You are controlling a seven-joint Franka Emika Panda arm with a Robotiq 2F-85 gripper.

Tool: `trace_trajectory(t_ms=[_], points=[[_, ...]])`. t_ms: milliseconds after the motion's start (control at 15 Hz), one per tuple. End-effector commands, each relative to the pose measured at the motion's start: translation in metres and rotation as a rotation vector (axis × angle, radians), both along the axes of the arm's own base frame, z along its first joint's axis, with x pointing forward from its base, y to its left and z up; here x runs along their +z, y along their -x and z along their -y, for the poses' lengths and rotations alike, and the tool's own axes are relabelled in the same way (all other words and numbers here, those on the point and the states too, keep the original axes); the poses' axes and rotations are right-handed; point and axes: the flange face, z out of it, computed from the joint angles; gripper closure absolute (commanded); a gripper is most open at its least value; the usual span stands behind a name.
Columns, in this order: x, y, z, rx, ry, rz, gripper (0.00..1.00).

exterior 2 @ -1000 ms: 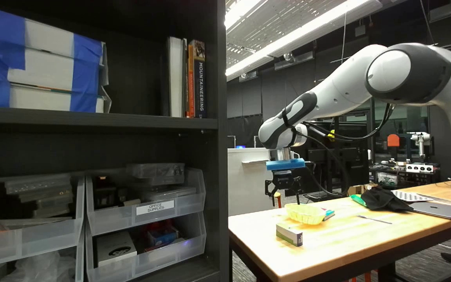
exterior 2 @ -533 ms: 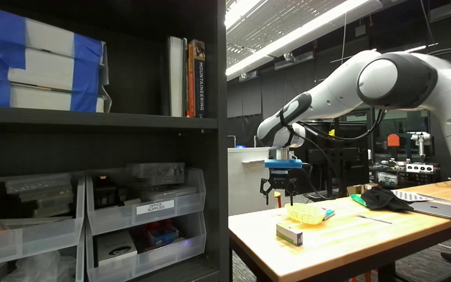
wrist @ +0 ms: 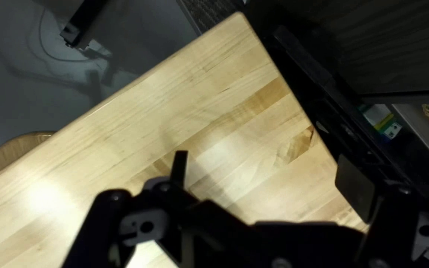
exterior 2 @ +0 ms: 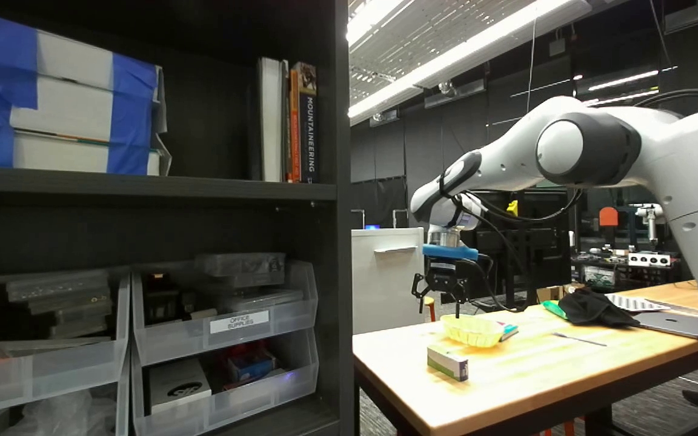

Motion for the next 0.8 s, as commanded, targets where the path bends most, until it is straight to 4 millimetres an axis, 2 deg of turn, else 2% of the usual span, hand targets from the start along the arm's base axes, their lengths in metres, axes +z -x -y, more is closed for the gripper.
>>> trace_trajectory(t_ms=[0,733], points=[[-0.001,-0.003,0.013,0.035,0.050,-0.040,0.00],[0.007,-0.006,0.003,0.435,0.019,-0.155,0.00]])
